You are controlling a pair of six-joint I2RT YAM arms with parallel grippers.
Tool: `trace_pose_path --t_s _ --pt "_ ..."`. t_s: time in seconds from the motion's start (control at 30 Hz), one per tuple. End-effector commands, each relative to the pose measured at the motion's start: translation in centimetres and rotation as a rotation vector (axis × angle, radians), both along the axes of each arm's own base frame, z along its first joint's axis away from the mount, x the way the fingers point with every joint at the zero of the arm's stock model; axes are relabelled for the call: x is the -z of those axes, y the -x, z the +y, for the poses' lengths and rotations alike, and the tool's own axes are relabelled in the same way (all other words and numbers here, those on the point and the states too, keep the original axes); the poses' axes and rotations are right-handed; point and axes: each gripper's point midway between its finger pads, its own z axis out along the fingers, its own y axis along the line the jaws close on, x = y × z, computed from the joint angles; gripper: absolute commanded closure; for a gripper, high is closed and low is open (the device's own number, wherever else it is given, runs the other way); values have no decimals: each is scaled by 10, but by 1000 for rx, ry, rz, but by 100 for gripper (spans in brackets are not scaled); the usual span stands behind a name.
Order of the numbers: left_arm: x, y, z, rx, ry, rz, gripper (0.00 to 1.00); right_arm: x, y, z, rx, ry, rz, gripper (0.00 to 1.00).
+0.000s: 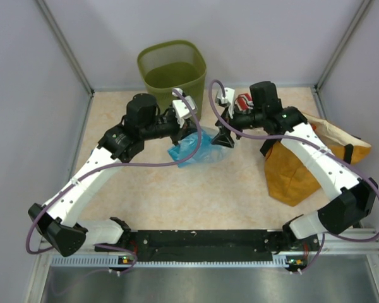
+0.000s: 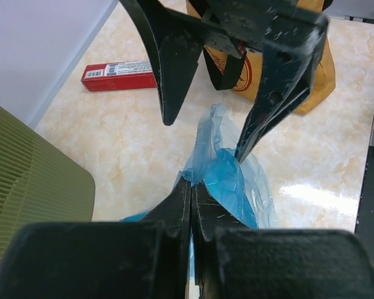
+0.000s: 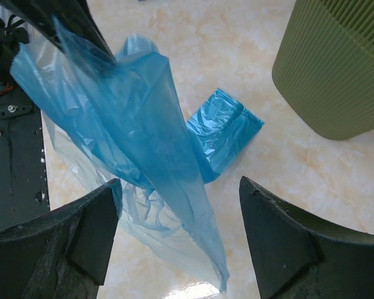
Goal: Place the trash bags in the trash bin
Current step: Unfold the trash bag at the center of the board.
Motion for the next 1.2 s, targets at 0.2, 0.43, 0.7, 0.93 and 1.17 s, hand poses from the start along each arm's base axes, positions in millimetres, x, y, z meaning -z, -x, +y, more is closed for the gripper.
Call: trace_pose_path --t_s 0.2,0.43,0.7,0.93,1.17 --pt "-18 13 -1 60 29 -42 100 -45 17 -3 -69 -44 -149 26" --pt "-19 18 -1 79 34 -35 100 -37 8 -7 -52 -2 -184 28" --pt "-20 21 -2 94 38 -28 100 -33 4 -10 -49 23 -213 36" --pt "-24 23 -4 109 50 -22 100 -24 4 -6 -67 23 -189 45" --pt "-25 21 -8 110 64 -9 100 -14 8 3 -86 27 -169 46"
